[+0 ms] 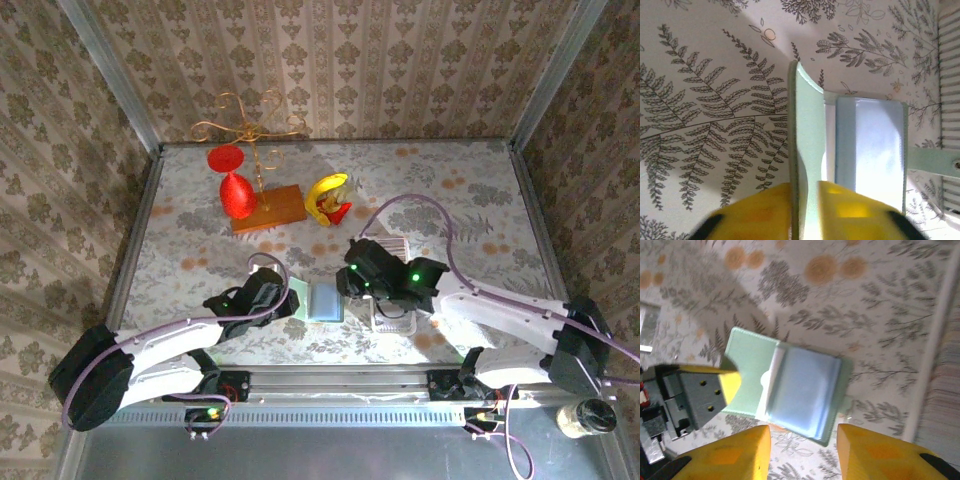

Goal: Put the credit cards into the card holder
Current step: Flip over the card slot in the card holder.

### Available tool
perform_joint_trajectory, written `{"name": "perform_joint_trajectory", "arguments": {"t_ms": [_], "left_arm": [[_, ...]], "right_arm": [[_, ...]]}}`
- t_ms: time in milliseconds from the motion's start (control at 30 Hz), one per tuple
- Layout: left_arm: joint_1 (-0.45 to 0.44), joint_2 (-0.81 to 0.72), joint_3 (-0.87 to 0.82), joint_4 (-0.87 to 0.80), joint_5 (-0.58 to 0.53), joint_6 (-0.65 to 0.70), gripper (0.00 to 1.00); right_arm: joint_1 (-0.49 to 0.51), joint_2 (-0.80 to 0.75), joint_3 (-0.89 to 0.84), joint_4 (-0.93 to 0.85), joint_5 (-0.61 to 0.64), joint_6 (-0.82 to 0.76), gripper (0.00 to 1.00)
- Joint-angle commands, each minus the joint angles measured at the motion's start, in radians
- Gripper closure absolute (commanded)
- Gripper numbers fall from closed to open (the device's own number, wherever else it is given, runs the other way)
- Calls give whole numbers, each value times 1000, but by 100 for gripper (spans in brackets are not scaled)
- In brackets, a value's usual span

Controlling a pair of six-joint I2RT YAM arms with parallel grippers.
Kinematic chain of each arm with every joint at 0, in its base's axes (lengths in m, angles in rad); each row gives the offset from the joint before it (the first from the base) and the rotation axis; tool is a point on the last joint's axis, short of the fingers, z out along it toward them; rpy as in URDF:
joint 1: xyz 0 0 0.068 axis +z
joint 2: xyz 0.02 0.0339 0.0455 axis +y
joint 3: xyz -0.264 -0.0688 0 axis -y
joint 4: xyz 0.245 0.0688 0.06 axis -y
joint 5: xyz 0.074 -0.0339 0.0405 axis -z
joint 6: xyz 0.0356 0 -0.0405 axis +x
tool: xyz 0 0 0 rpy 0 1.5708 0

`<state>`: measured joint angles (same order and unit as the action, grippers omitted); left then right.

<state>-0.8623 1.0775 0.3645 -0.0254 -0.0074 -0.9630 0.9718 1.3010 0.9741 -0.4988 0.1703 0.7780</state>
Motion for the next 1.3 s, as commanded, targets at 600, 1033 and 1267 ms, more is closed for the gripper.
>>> {"name": "perform_joint_trajectory", "arguments": {"t_ms": [600,1033,1267], "left_arm": [[6,-93,-19,-78,-49,6,93],[4,-69,-63,-22,-34,-20,100],[-7,-3,-70,15,-19,-41,100]], "right_arm": [[54,398,110,13,-65,-5,62],[54,472,100,24,-68,33,58],[54,475,72,121,-130,68,55]]}}
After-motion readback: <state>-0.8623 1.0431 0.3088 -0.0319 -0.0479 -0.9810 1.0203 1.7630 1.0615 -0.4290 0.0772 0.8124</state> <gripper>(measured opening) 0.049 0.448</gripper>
